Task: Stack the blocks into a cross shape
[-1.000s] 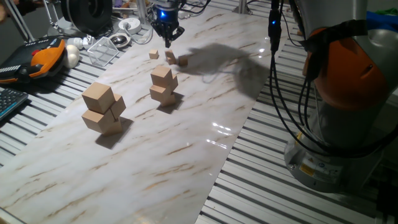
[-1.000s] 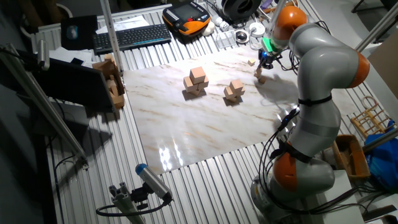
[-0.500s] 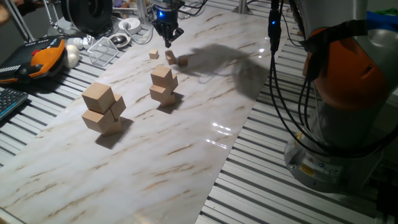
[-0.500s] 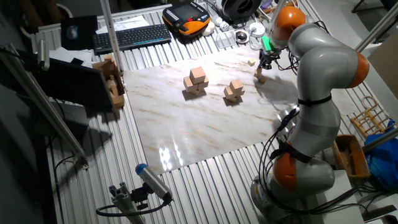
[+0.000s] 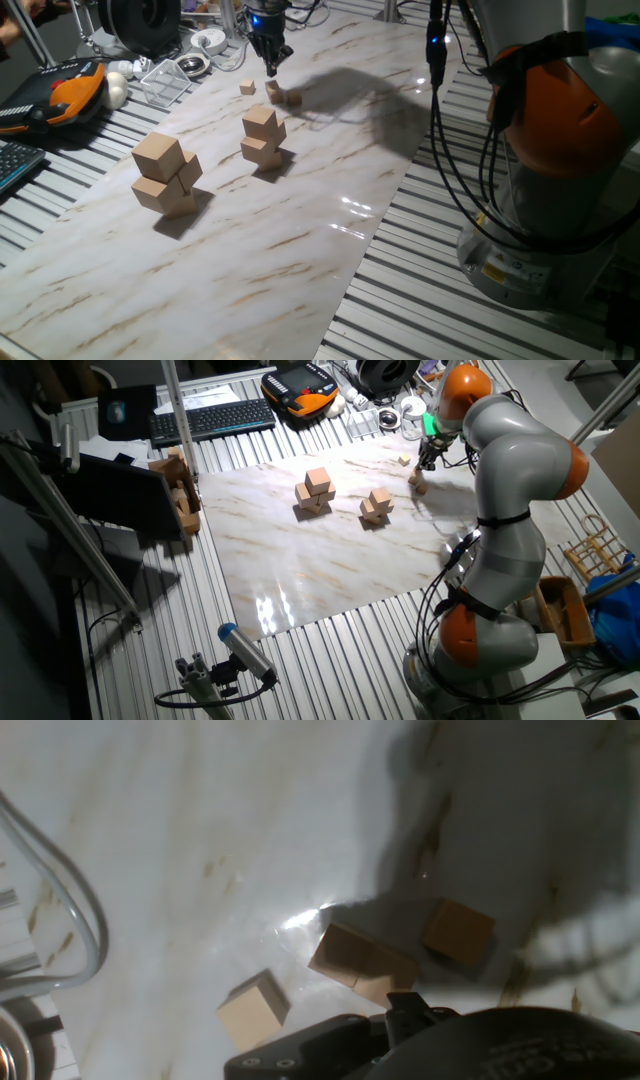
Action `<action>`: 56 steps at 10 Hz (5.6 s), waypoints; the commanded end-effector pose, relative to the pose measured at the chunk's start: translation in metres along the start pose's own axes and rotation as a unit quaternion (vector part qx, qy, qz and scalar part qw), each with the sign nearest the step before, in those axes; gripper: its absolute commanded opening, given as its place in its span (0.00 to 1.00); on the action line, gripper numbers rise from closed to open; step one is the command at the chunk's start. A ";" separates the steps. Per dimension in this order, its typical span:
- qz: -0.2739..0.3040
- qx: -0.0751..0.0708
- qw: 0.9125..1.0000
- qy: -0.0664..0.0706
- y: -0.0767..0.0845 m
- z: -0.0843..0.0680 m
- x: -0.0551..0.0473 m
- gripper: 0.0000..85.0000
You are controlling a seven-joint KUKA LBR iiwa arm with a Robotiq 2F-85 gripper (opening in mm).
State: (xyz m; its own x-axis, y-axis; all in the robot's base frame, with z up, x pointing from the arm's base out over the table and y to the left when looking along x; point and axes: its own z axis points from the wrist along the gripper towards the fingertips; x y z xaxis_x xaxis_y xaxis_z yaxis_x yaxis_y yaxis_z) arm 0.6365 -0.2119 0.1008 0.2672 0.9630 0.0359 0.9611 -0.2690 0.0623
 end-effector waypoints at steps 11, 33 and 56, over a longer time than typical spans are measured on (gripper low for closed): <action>0.162 -0.018 0.986 0.015 0.001 0.004 -0.015 0.00; 0.277 -0.019 0.960 0.018 0.007 0.031 -0.020 0.80; 0.287 -0.012 0.958 0.019 0.013 0.062 -0.012 0.80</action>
State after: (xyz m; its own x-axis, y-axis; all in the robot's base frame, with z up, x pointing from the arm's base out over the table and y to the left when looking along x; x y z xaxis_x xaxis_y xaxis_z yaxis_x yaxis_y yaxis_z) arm 0.6502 -0.2257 0.0387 0.7471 0.6560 0.1071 0.6557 -0.7538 0.0431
